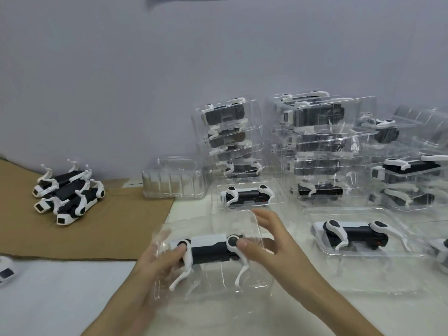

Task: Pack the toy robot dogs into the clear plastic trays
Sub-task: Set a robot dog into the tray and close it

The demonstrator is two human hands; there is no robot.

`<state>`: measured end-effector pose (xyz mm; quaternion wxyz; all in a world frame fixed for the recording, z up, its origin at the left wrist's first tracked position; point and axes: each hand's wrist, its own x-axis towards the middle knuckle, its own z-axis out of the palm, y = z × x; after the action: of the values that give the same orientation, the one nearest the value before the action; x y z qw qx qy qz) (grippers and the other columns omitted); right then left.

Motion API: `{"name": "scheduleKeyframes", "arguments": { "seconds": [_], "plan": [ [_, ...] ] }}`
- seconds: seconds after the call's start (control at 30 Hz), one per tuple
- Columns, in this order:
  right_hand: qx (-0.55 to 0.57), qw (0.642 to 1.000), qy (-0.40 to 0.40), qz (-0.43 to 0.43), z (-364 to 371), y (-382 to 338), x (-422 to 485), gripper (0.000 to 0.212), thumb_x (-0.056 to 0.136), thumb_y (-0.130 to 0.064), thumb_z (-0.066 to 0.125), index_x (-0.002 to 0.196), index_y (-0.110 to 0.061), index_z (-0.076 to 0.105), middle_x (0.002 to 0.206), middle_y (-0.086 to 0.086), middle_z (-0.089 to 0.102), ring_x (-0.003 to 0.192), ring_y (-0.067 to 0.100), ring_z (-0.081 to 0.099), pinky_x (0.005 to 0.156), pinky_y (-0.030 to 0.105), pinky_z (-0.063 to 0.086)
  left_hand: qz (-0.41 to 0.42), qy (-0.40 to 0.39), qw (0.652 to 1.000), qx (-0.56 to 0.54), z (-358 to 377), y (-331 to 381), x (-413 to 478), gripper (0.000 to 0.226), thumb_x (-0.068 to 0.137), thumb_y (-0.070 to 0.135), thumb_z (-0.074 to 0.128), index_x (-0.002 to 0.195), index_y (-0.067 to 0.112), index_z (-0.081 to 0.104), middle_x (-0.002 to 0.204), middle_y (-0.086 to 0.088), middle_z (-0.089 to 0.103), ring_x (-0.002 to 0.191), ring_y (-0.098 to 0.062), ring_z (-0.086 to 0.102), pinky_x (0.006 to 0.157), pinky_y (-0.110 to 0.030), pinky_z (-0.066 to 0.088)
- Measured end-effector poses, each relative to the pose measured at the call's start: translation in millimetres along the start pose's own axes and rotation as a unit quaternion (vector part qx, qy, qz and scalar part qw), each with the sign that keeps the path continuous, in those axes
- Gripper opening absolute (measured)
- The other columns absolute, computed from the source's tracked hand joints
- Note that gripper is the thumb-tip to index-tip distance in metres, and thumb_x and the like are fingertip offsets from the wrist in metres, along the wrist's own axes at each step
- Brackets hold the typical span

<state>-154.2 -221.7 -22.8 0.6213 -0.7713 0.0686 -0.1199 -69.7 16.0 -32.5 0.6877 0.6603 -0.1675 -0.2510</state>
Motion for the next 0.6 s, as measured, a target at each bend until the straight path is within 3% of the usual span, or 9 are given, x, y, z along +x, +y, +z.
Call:
{"name": "scheduleKeyframes", "arguments": {
  "seconds": [0.1, 0.2, 0.27, 0.47, 0.57, 0.6],
  "plan": [
    [0.039, 0.999, 0.028, 0.024, -4.4, 1.0, 2.6, 0.085, 0.051, -0.064, 0.083, 0.126, -0.053, 0.046, 0.134, -0.021, 0.055, 0.108, -0.001, 0.066, 0.095, 0.032, 0.051, -0.021, 0.088, 0.994, -0.056, 4.2, 4.5, 8.7, 0.084, 0.054, 0.029, 0.095, 0.130, 0.035, 0.061, 0.110, -0.015, 0.073, 0.095, -0.037, 0.073, 0.072, -0.035, 0.060],
    [0.075, 0.996, 0.024, 0.049, -8.1, 1.2, 4.0, 0.096, 0.043, -0.057, 0.088, 0.129, -0.047, 0.045, 0.118, -0.012, 0.069, 0.102, 0.001, 0.069, 0.085, 0.023, 0.049, 0.032, 0.110, 0.992, -0.047, 4.4, 0.7, 11.1, 0.097, 0.043, 0.034, 0.093, 0.133, 0.034, 0.059, 0.123, -0.019, 0.067, 0.110, -0.045, 0.066, 0.097, -0.051, 0.053],
    [0.075, 0.995, 0.032, 0.052, -6.0, 0.7, 3.4, 0.098, 0.041, -0.057, 0.088, 0.128, -0.048, 0.044, 0.114, -0.011, 0.069, 0.097, 0.000, 0.068, 0.082, 0.022, 0.049, 0.043, 0.107, 0.992, -0.046, 3.5, 0.1, 11.5, 0.099, 0.040, 0.034, 0.094, 0.133, 0.034, 0.060, 0.124, -0.019, 0.067, 0.112, -0.045, 0.064, 0.104, -0.055, 0.048],
    [0.028, 0.998, 0.041, 0.034, -3.2, -2.2, 0.8, 0.097, 0.045, -0.060, 0.082, 0.131, -0.053, 0.038, 0.114, -0.011, 0.057, 0.090, -0.002, 0.060, 0.076, 0.016, 0.048, 0.031, 0.101, 0.993, -0.054, 1.5, 3.0, 8.5, 0.087, 0.044, 0.030, 0.095, 0.125, 0.039, 0.065, 0.124, -0.025, 0.064, 0.110, -0.046, 0.065, 0.105, -0.054, 0.048],
    [0.051, 0.993, 0.012, 0.102, -2.9, -0.4, 2.3, 0.080, 0.052, -0.056, 0.079, 0.125, -0.048, 0.047, 0.109, -0.006, 0.059, 0.087, 0.008, 0.061, 0.079, 0.026, 0.047, 0.022, 0.083, 0.994, -0.062, -0.1, 0.0, 12.1, 0.069, 0.061, 0.016, 0.089, 0.125, 0.031, 0.067, 0.109, -0.010, 0.074, 0.090, -0.028, 0.073, 0.075, -0.037, 0.060],
    [0.076, 0.988, -0.002, 0.133, -2.4, -0.6, 2.0, 0.076, 0.051, -0.057, 0.079, 0.121, -0.044, 0.052, 0.105, -0.003, 0.060, 0.083, 0.010, 0.062, 0.079, 0.030, 0.047, 0.008, 0.072, 0.993, -0.090, -1.5, 0.3, 13.4, 0.062, 0.068, 0.023, 0.081, 0.128, 0.026, 0.066, 0.108, -0.006, 0.075, 0.088, -0.023, 0.073, 0.073, -0.035, 0.058]
  ]
}}
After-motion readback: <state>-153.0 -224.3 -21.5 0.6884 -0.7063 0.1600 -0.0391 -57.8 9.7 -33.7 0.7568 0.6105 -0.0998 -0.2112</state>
